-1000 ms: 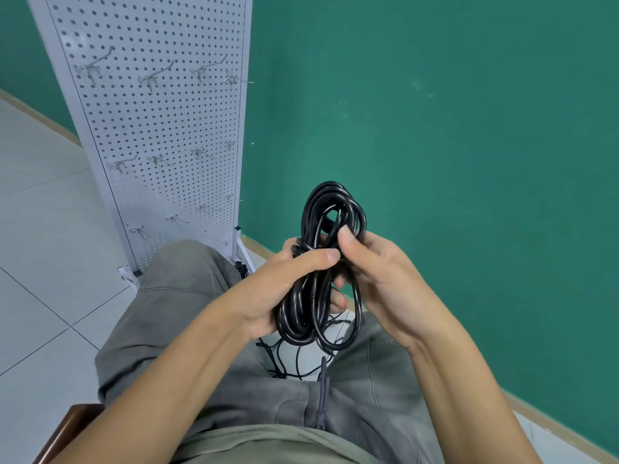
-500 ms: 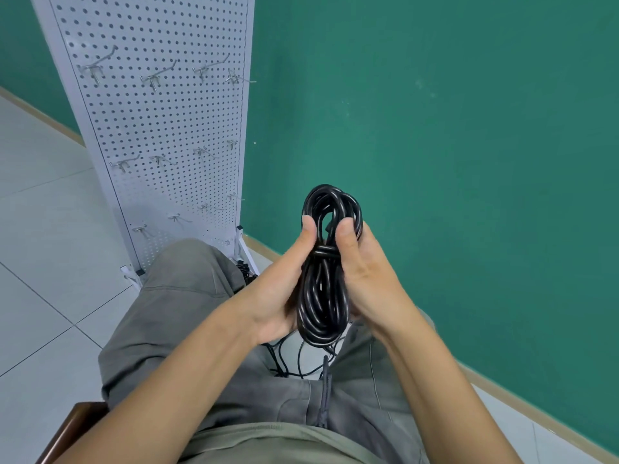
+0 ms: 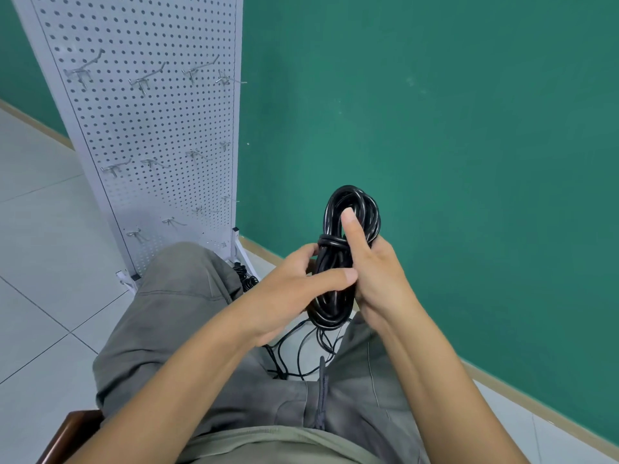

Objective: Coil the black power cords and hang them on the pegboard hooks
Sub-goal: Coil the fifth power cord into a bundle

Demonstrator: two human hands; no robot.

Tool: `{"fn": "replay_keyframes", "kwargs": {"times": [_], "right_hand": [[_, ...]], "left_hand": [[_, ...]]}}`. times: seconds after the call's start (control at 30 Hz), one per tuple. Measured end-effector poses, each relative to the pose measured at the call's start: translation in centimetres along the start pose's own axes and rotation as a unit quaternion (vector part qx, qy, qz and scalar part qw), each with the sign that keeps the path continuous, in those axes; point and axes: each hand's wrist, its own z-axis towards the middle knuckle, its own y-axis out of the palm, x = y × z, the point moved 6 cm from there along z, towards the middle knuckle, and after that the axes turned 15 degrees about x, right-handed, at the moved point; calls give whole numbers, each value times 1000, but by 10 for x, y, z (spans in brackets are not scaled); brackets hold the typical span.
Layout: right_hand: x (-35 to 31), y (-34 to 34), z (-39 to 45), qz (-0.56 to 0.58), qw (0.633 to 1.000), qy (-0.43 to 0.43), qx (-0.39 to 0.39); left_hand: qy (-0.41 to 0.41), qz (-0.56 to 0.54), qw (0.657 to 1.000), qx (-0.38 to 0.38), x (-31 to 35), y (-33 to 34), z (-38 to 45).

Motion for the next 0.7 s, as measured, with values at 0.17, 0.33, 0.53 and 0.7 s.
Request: {"fn": "replay_keyframes", "kwargs": {"times": [0.17, 0.33, 0.53, 0.7], "right_hand": [[-7, -11, 8, 80, 995, 50, -46], [-8, -13, 7, 60, 993, 73, -65], [11, 1, 2, 58, 993, 100, 23], [17, 17, -8, 77, 987, 139, 21]], "left_hand": [[66, 45, 997, -10, 15, -5, -4], [113, 138, 983, 49, 24, -12, -3], [206, 341, 891, 217, 26, -29, 1], [373, 425, 754, 334, 35, -7, -23]]}}
